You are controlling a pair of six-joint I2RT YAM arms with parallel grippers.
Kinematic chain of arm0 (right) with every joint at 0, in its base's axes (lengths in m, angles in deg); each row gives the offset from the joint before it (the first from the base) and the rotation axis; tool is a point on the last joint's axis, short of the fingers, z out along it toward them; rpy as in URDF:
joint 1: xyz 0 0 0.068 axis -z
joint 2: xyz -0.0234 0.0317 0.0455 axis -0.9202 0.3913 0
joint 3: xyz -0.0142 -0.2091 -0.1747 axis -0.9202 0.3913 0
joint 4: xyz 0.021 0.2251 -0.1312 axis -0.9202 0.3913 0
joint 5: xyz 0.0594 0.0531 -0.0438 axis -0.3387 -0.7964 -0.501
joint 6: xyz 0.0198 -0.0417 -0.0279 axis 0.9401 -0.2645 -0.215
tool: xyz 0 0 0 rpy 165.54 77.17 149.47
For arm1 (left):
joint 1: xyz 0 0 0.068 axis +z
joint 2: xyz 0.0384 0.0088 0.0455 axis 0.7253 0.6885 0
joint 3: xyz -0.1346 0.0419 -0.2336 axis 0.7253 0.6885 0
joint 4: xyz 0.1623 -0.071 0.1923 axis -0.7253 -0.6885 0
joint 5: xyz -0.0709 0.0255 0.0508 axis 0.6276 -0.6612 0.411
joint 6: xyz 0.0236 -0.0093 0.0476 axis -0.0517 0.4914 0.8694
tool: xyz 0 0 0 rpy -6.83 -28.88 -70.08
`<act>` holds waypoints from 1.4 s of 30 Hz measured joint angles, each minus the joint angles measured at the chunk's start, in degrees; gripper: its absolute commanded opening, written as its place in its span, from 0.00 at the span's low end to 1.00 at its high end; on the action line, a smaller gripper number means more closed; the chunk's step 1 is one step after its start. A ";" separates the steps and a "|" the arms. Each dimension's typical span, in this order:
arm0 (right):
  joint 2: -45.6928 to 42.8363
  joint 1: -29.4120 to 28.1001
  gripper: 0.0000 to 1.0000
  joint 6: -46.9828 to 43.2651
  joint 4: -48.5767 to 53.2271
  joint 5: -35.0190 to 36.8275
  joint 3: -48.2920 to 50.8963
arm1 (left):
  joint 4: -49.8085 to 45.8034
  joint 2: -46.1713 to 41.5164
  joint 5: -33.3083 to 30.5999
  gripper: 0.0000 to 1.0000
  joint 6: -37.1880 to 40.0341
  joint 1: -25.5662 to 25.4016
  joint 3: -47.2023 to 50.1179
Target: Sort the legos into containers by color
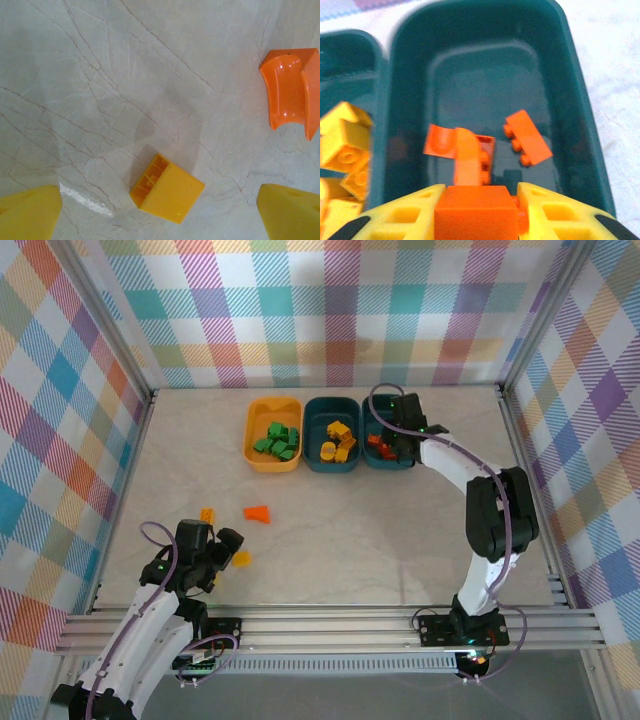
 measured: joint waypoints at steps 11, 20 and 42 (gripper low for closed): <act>-3.87 1.03 0.70 0.00 4.24 -4.20 2.40 | 0.00 0.74 -0.13 1.00 0.22 0.00 0.00; -8.96 -22.43 0.75 -7.54 -0.92 -8.50 0.81 | 1.38 6.78 -1.20 1.00 -1.40 1.11 -1.49; 29.35 -38.14 0.53 -19.82 4.59 -9.40 -26.82 | -3.52 5.75 9.86 1.00 0.55 18.01 -5.84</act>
